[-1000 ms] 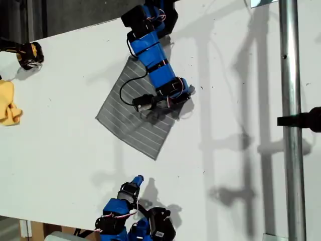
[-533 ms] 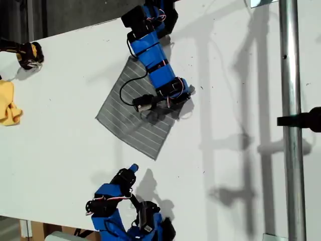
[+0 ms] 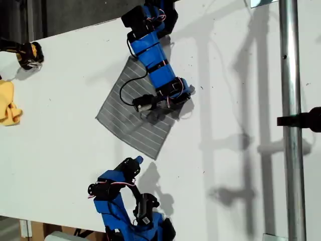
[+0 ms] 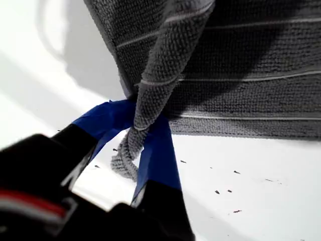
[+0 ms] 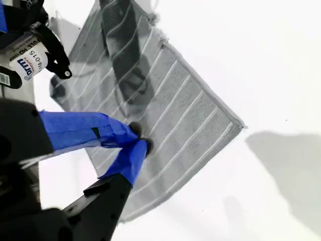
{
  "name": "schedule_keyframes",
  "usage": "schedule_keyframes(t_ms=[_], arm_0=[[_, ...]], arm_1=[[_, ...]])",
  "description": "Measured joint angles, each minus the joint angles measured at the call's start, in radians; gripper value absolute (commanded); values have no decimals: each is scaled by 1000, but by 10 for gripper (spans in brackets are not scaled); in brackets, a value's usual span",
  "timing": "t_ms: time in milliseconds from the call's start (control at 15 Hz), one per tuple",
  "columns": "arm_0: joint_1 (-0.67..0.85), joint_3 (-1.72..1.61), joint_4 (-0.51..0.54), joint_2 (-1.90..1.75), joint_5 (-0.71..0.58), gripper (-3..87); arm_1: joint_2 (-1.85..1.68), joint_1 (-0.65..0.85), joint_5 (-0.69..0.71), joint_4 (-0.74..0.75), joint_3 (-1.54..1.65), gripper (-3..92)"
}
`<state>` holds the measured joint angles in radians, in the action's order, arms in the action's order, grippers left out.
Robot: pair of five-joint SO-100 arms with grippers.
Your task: Grasp corners of a towel and fold twice.
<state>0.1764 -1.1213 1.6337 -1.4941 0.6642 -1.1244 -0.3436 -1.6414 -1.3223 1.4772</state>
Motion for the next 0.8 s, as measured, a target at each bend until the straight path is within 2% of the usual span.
schedule_keyframes(t_ms=[67,200,533,800], arm_0=[[0,0,2,0,8,352],[-17,0,6,0,23,383],[-17,-57,-6,5,32,338],[-11,-238,-143,14,35,300]], arm_1=[[3,0,0,0,-2,-1],[5,0,0,-5,-8,-1],[5,0,0,-5,-8,-1],[5,0,2,-5,-8,-1]])
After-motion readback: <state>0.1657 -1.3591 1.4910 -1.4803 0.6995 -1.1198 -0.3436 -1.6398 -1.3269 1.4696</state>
